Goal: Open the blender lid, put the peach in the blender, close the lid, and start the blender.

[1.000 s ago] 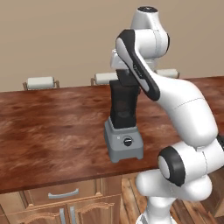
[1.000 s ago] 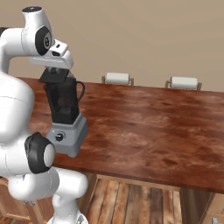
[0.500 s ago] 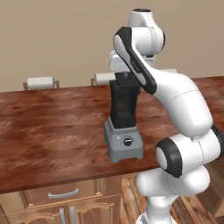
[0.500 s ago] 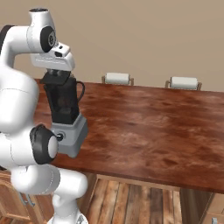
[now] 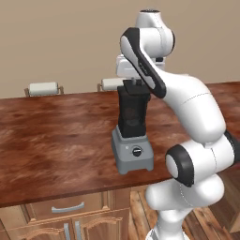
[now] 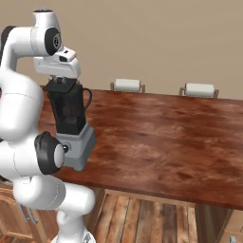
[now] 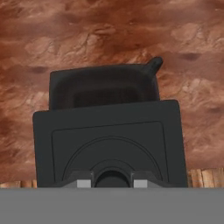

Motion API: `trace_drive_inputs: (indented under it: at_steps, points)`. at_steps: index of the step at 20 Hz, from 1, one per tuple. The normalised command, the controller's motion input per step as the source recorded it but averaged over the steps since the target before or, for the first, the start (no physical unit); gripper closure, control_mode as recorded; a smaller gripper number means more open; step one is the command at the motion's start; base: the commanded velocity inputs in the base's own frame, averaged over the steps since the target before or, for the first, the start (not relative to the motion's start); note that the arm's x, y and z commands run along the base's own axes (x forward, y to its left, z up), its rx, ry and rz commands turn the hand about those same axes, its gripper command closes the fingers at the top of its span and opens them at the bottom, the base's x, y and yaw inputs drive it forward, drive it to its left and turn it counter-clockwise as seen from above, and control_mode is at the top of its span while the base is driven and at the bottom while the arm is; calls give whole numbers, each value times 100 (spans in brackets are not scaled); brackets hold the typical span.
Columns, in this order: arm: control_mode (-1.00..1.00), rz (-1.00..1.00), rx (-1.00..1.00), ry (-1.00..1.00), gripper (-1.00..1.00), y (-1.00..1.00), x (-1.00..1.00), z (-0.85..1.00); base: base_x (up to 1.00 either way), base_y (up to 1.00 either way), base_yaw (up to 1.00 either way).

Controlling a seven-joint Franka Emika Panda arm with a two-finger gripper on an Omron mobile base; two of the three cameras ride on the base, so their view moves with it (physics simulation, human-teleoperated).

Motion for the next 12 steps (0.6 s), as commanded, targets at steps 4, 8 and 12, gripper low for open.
trace_drive_inputs:
  at_steps: [4,8,12]
  points:
    - [-100,-4,0,7,100,0,0,-4,0,0,0]
    - [-100,-5,0,6,100,0,-11,-8,0,0,0]
    - [-100,-5,0,4,100,0,-18,-11,0,0,0]
